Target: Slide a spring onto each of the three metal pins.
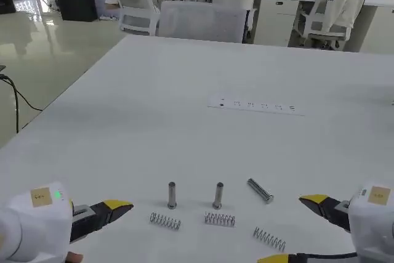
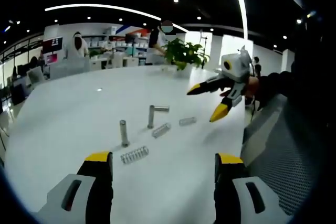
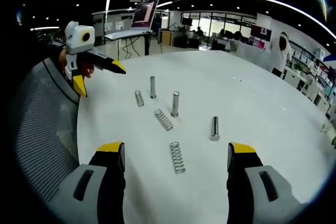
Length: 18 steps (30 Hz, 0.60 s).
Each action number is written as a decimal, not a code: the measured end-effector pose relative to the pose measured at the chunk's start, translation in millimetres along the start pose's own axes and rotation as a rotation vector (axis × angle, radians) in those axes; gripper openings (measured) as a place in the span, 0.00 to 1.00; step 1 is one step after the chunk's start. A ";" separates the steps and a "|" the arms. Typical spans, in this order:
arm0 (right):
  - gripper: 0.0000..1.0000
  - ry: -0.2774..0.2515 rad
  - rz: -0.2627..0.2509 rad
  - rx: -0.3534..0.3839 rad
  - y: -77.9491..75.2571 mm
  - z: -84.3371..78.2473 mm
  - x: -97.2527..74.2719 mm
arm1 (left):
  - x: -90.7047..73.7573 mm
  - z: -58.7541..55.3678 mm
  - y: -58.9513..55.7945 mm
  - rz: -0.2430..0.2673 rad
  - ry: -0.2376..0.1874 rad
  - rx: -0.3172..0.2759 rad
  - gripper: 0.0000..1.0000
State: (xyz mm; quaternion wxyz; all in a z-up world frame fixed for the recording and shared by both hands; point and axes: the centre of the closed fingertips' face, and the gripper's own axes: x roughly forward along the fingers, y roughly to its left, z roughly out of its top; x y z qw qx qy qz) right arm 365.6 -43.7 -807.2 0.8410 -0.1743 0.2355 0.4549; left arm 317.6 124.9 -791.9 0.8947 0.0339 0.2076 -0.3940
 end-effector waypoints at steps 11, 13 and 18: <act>0.80 0.001 0.001 0.015 -1.1 -2.0 0.4 | 1.9 -2.2 -2.4 -0.010 0.011 0.001 0.76; 0.80 0.005 0.004 0.017 -0.8 -3.9 1.2 | 1.9 -1.2 -2.6 -0.010 0.007 -0.003 0.76; 0.80 0.004 0.006 0.022 -0.8 -4.0 1.6 | 2.0 -1.4 -2.9 -0.009 0.009 -0.003 0.76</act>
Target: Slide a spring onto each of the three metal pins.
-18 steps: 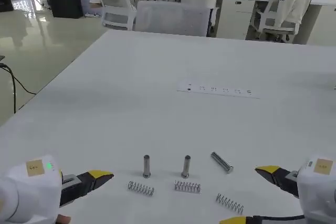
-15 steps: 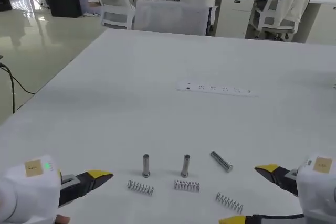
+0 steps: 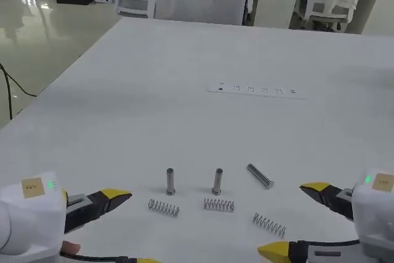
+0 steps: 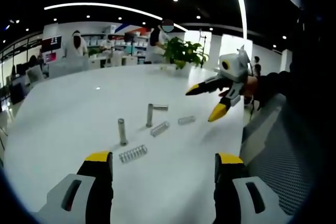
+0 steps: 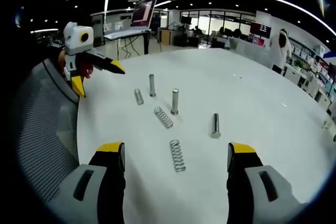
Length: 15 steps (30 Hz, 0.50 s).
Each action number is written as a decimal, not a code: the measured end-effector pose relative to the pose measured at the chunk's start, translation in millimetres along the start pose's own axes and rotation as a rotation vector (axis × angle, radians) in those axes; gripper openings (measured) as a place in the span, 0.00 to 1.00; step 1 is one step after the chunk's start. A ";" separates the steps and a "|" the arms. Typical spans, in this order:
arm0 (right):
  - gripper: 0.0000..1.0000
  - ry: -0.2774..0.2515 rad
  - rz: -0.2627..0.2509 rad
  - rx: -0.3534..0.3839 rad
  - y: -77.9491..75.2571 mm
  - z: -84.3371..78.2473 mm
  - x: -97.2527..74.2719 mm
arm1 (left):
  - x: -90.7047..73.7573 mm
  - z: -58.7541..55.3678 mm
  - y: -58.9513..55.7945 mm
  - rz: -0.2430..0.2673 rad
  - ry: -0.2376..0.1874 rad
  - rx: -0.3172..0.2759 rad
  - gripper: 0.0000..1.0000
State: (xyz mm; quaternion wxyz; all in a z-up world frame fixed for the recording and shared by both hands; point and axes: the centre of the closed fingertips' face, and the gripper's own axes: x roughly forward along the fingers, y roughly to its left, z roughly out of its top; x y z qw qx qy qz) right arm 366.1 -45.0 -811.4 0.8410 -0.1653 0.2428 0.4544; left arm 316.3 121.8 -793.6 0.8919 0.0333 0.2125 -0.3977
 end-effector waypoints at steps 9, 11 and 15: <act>0.80 0.012 -0.005 -0.013 -9.0 4.9 -1.3 | 1.3 -0.2 -1.7 -0.002 0.004 -0.007 0.76; 0.79 0.017 -0.003 -0.022 -11.8 6.6 -0.3 | 1.3 -0.3 -1.6 -0.002 0.004 -0.008 0.76; 0.79 0.031 -0.001 -0.044 -18.5 9.8 2.7 | 1.7 -0.5 -1.8 -0.003 0.006 -0.009 0.76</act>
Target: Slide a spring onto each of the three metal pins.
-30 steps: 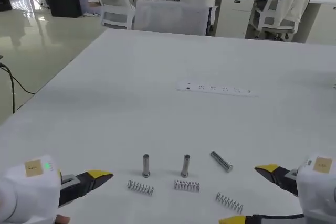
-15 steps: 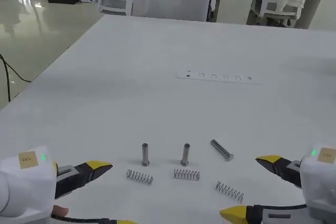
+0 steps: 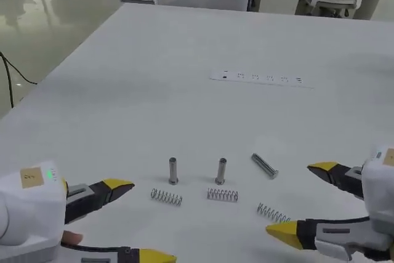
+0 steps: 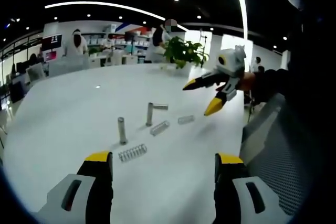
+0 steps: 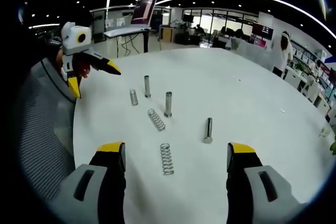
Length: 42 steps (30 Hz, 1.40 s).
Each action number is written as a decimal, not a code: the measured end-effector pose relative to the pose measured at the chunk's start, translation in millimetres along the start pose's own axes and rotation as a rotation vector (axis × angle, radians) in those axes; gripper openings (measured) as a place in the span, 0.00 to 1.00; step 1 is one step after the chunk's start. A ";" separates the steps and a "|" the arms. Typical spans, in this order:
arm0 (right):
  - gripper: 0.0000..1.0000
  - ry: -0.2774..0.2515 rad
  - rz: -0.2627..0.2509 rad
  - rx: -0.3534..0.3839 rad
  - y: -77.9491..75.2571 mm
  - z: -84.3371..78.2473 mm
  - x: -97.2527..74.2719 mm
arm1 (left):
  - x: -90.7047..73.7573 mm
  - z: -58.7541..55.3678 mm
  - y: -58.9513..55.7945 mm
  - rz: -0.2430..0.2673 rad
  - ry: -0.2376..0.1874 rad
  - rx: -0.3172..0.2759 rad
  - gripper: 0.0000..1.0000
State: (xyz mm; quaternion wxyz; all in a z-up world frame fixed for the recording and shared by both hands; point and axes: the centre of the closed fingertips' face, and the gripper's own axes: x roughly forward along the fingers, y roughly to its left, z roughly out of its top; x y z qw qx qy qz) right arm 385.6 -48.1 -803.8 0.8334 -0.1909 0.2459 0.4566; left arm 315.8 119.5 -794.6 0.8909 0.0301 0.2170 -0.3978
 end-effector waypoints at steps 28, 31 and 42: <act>0.43 0.142 -0.051 0.045 -51.3 32.2 49.6 | 3.0 -3.6 -4.4 -0.025 0.021 0.005 0.75; 0.35 0.174 -0.042 0.062 -53.9 28.2 61.2 | 3.0 -3.6 -4.3 -0.025 0.020 0.004 0.75; 0.20 0.280 -0.034 0.116 -63.7 10.9 89.1 | 4.1 -6.2 -4.3 -0.030 0.026 0.005 0.74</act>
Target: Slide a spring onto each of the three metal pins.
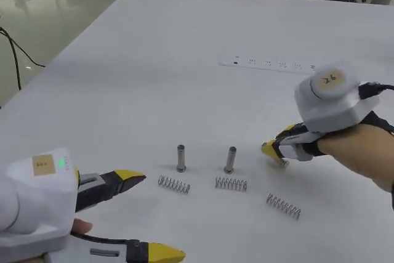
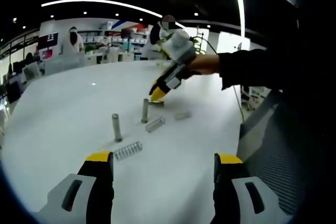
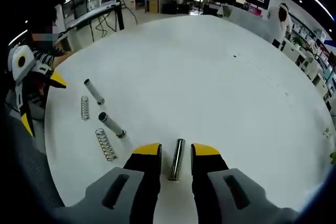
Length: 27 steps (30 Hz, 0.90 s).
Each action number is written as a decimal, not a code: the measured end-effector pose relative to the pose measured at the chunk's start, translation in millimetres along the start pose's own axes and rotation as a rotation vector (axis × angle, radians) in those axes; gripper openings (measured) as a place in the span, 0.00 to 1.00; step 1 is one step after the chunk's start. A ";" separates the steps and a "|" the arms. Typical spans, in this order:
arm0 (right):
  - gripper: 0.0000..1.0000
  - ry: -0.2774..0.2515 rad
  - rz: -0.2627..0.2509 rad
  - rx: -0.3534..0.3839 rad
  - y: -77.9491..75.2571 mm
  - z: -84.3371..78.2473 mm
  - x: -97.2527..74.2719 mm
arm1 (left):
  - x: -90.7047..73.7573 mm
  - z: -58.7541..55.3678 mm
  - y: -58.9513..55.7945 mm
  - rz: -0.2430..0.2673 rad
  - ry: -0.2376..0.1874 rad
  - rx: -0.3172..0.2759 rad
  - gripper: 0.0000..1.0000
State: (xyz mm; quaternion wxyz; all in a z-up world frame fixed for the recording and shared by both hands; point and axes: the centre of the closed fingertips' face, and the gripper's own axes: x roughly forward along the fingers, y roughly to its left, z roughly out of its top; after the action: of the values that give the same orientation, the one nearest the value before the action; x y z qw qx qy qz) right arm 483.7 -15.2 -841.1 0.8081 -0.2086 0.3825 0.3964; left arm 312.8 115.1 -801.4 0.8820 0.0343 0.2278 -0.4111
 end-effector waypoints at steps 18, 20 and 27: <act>0.07 0.116 -0.010 0.066 -3.1 -10.3 18.4 | -0.2 1.1 -0.8 -0.010 -0.010 0.000 0.73; 0.07 0.118 -0.011 0.060 -3.7 -9.8 17.4 | -0.3 1.3 -0.7 -0.011 -0.011 0.000 0.73; 0.06 0.154 -0.030 0.056 -3.3 -9.7 16.2 | -0.4 1.9 -1.7 -0.015 -0.013 0.002 0.73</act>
State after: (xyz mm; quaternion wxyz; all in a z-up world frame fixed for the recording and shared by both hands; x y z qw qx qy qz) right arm 488.3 -15.6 -859.6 0.7878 -0.2216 0.4510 0.3562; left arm 312.0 113.8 -799.4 0.8803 0.0307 0.2220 -0.4182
